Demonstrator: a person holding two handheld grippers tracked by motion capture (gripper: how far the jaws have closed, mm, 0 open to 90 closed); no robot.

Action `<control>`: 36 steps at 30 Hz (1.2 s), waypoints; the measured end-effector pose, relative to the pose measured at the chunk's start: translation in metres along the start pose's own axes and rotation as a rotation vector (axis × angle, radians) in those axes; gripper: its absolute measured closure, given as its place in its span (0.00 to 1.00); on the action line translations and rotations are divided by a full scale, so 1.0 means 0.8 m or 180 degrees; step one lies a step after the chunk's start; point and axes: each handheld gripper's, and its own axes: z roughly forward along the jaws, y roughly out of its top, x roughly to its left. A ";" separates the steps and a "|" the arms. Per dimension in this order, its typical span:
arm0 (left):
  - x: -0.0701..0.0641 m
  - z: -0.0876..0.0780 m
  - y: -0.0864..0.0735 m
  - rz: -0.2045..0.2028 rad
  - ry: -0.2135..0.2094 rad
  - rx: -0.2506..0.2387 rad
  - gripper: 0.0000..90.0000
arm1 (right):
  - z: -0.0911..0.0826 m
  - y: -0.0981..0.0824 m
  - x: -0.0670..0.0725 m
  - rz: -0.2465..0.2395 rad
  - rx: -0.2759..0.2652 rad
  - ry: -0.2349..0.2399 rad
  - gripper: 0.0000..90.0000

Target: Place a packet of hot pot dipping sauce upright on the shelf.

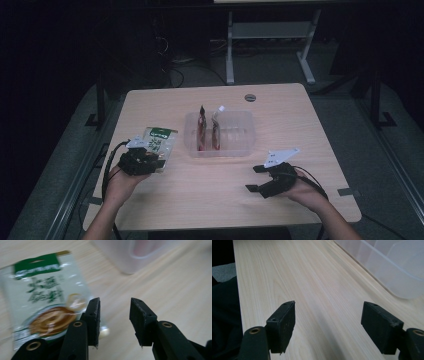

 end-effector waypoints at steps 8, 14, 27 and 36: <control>0.041 0.001 0.002 -0.0264 0.0323 -0.0015 0.55 | -0.008 -0.014 -0.005 0.0076 0.0014 -0.0033 0.30; 0.066 0.016 0.000 -0.0437 0.0477 0.0048 0.46 | -0.003 -0.013 -0.002 0.0037 0.0056 -0.0008 0.30; 0.096 0.056 0.042 -0.0497 0.0427 0.0010 1.00 | -0.003 -0.012 -0.004 0.0030 0.0038 -0.0009 0.30; 0.115 0.104 0.075 -0.0500 0.0467 0.0078 1.00 | -0.001 -0.010 -0.005 0.0037 0.0026 -0.0002 0.30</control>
